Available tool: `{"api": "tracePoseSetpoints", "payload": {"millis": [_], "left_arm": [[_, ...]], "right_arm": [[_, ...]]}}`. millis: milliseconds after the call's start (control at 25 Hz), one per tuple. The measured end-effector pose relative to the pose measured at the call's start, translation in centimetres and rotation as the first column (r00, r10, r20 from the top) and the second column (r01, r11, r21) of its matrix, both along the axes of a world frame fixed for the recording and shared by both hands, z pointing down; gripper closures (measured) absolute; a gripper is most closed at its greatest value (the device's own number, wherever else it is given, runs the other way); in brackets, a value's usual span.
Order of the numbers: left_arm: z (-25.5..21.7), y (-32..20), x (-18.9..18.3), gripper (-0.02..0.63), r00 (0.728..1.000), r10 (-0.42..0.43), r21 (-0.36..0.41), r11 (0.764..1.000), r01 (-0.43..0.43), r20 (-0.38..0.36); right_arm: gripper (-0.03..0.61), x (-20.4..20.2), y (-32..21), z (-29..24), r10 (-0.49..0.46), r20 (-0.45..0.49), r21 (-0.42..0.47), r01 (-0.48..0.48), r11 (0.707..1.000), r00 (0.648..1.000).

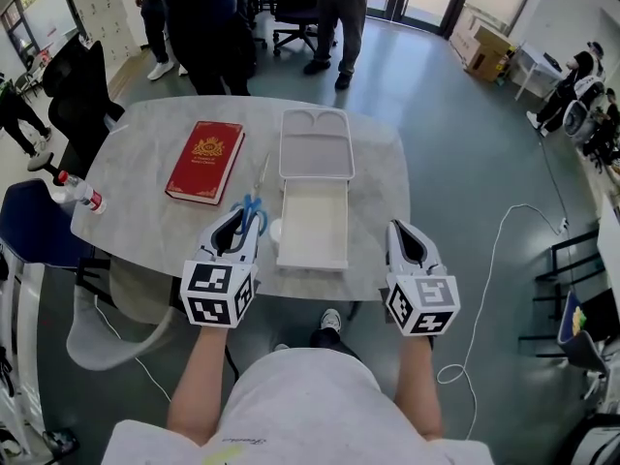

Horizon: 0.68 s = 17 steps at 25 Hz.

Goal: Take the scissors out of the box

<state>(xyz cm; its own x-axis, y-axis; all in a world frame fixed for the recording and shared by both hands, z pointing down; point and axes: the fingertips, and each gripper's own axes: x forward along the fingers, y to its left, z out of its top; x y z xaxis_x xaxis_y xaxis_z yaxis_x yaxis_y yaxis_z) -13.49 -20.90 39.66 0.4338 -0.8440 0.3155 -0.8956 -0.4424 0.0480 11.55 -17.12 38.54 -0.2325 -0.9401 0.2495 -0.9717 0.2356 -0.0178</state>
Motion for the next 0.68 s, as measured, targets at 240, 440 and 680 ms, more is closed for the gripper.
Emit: {"api": "tracePoseSetpoints", "payload": {"millis": [240, 440, 680], "left_arm": [[0.19, 0.16, -0.29, 0.532, 1.0, 0.002, 0.0, 1.0, -0.002, -0.003], [0.08, 0.24, -0.29, 0.532, 1.0, 0.004, 0.0, 1.0, -0.004, -0.003], [0.32, 0.11, -0.31, 0.532, 1.0, 0.005, 0.001, 1.0, -0.005, -0.004]], "right_arm": [[0.573, -0.52, 0.08, -0.06, -0.002, -0.004, 0.004, 0.002, 1.0, 1.0], [0.572, -0.63, 0.16, -0.2, -0.002, -0.008, 0.002, 0.002, 1.0, 1.0], [0.572, -0.7, 0.02, -0.2, 0.0, -0.01, 0.005, 0.0, 1.0, 1.0]]}}
